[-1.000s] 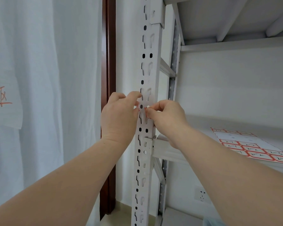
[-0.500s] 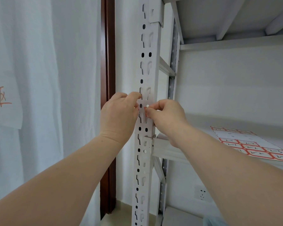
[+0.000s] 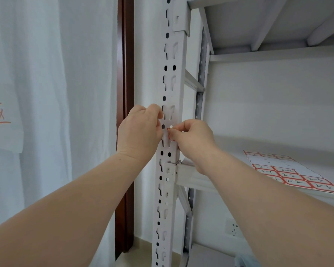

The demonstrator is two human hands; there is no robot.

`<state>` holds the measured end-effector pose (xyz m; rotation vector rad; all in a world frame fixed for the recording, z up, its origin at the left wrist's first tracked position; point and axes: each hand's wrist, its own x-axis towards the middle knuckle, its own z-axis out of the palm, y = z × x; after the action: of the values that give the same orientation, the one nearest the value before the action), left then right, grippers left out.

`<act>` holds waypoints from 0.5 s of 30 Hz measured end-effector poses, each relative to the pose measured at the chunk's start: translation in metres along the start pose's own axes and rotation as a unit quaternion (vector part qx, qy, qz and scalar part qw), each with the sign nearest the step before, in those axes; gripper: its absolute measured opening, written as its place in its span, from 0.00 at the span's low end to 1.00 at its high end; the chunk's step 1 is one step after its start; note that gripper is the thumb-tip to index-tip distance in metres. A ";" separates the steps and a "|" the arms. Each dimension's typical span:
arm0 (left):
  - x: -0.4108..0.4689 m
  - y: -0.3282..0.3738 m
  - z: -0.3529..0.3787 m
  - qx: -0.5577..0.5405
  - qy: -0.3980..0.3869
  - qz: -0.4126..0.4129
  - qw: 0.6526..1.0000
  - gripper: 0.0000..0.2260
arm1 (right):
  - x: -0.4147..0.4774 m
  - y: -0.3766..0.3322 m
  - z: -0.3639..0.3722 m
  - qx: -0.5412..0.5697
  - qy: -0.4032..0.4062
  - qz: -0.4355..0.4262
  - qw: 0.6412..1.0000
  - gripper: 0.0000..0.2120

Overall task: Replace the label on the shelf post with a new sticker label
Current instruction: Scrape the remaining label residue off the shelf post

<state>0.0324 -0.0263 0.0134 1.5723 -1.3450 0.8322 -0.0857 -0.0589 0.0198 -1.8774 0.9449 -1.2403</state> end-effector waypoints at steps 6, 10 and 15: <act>0.004 0.000 -0.004 -0.034 -0.013 -0.016 0.999 0.05 | 0.000 0.000 -0.002 0.000 -0.009 0.006 1.000 0.06; 0.004 0.002 -0.009 -0.064 -0.013 -0.028 0.997 0.05 | -0.001 -0.001 -0.003 0.010 -0.017 0.010 1.000 0.07; -0.001 0.003 -0.010 -0.101 -0.063 -0.034 0.992 0.07 | 0.000 0.000 -0.003 0.012 -0.022 0.009 1.000 0.06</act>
<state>0.0297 -0.0166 0.0168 1.5225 -1.4100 0.5430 -0.0886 -0.0590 0.0211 -1.8659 0.9182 -1.1898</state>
